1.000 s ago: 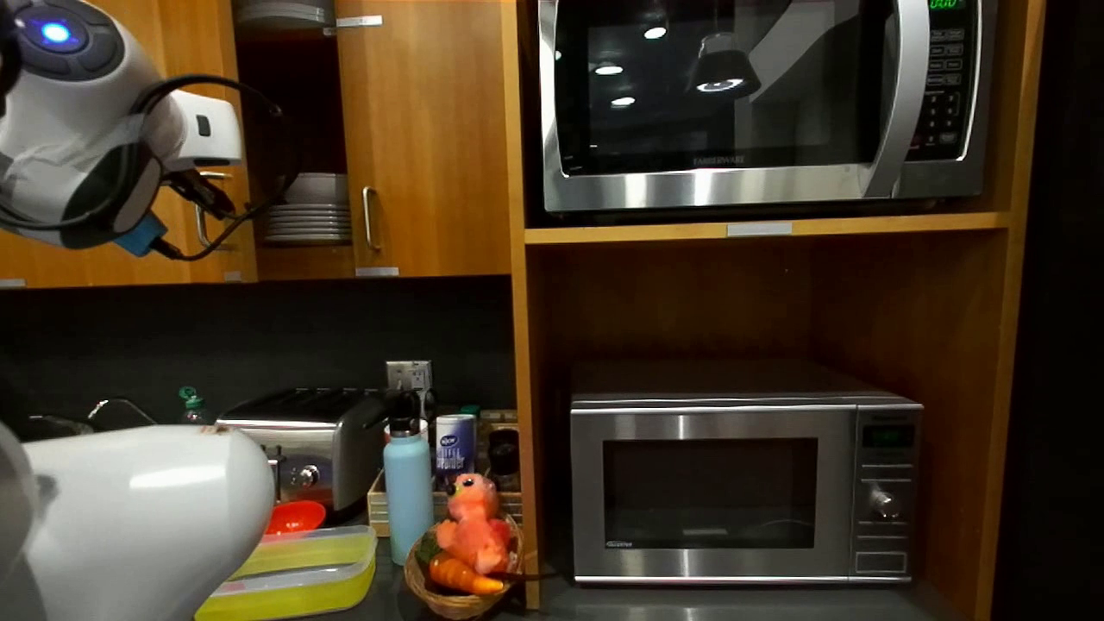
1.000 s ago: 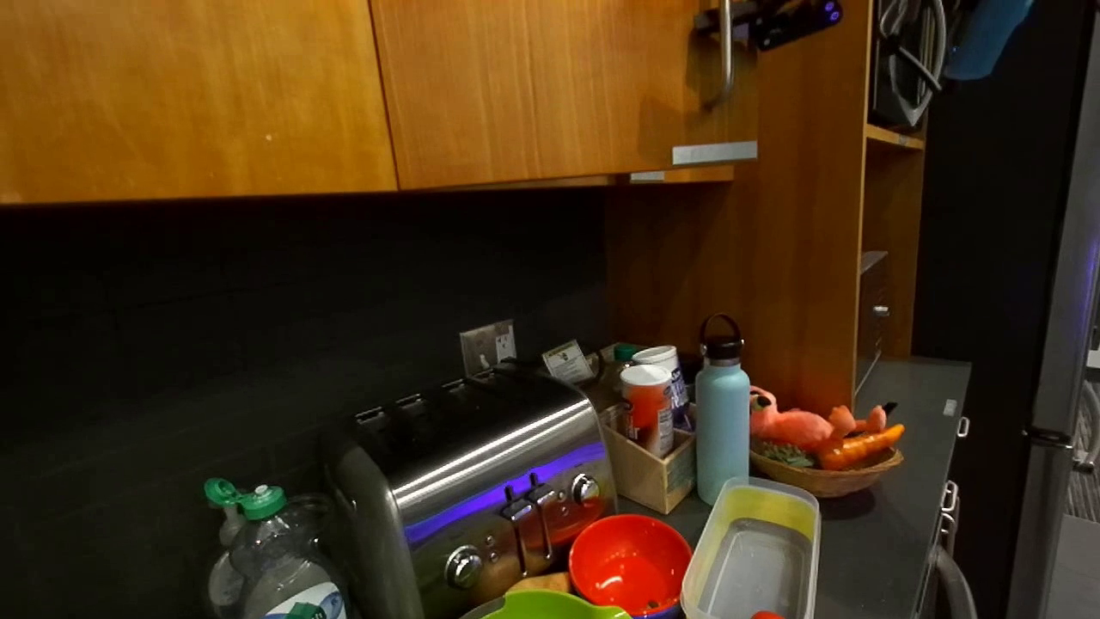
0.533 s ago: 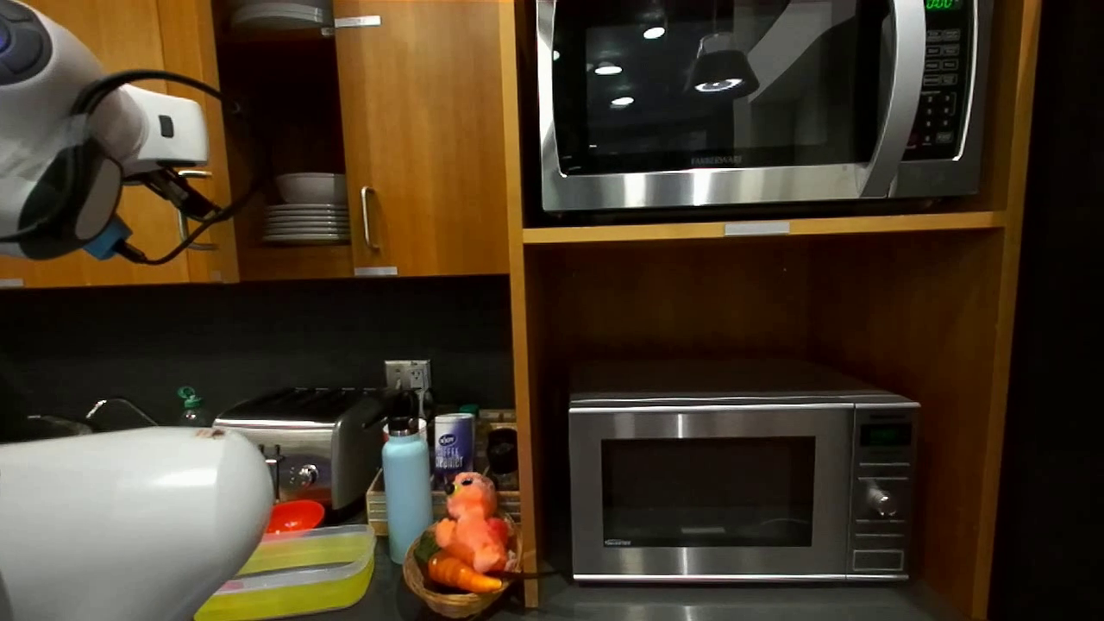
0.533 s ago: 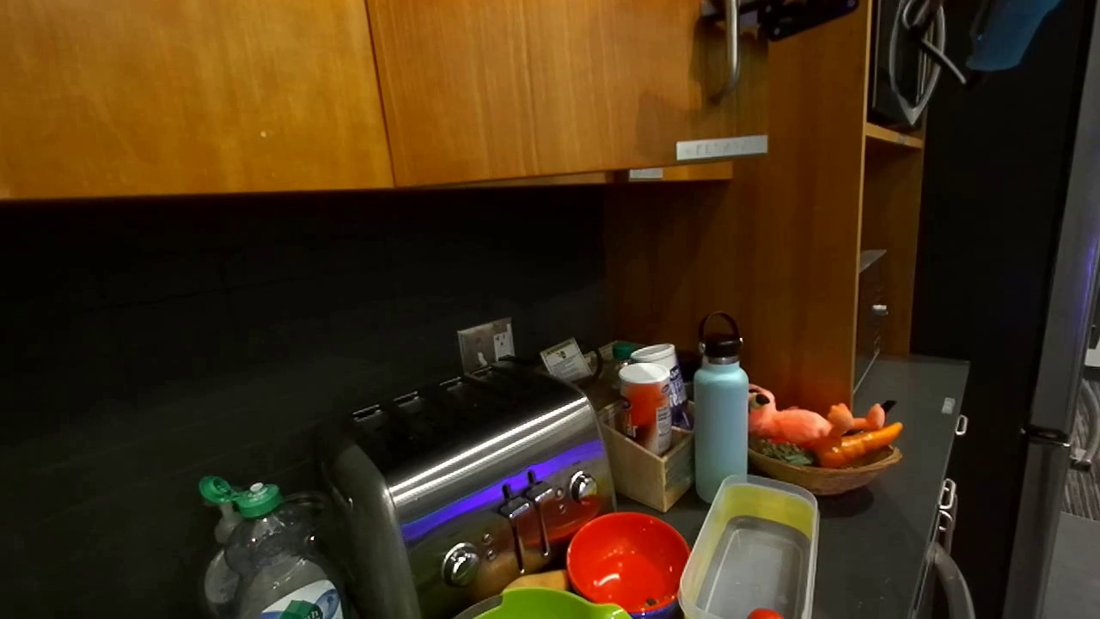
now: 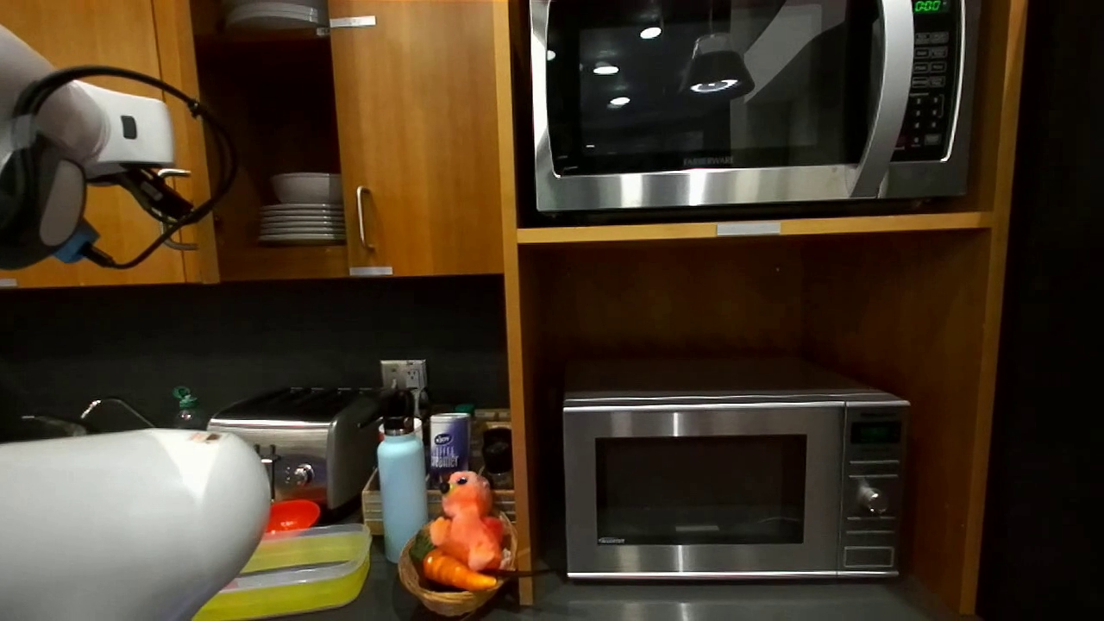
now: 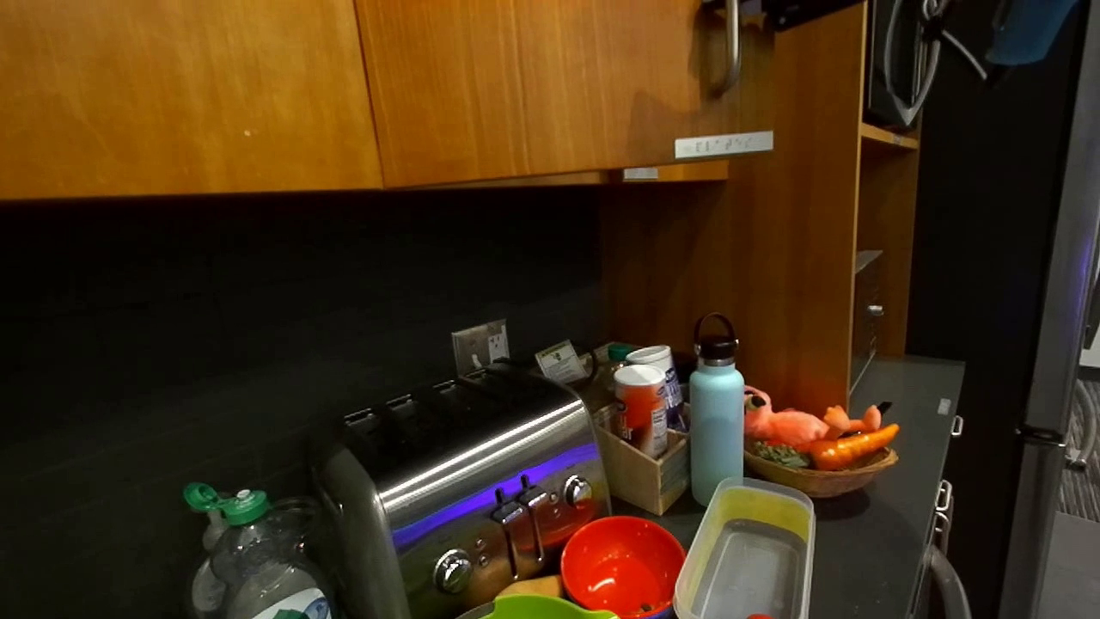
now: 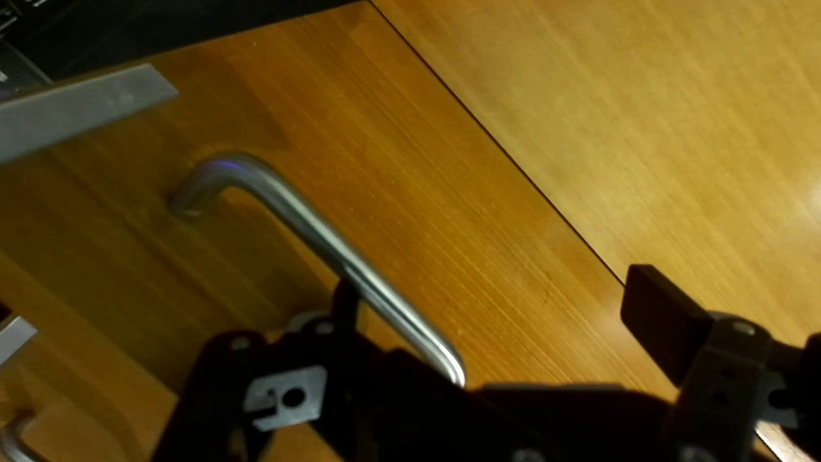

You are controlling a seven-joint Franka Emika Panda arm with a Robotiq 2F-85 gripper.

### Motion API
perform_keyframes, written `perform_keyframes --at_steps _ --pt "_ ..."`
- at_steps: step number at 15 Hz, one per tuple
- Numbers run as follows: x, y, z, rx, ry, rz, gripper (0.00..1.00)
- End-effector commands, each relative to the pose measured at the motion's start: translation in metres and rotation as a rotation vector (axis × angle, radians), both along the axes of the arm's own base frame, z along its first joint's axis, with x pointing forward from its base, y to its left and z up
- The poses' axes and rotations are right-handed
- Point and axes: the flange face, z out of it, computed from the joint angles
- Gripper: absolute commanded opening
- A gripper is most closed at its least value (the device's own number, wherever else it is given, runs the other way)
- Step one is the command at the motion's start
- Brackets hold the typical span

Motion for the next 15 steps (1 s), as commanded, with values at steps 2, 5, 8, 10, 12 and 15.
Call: perform_keyframes --at_steps 2,5,8,10,12,15 --pt "-0.064 0.043 -0.005 0.05 0.029 0.134 1.0" --pt "-0.071 0.05 -0.006 0.062 0.021 0.119 1.0" --pt "-0.079 0.057 -0.005 0.073 0.015 0.107 1.0" --pt "-0.084 0.064 -0.003 0.081 0.011 0.103 1.0" --pt "-0.091 0.071 -0.003 0.086 0.013 0.1 1.0" --pt "-0.098 0.079 -0.004 0.091 0.012 0.092 1.0"
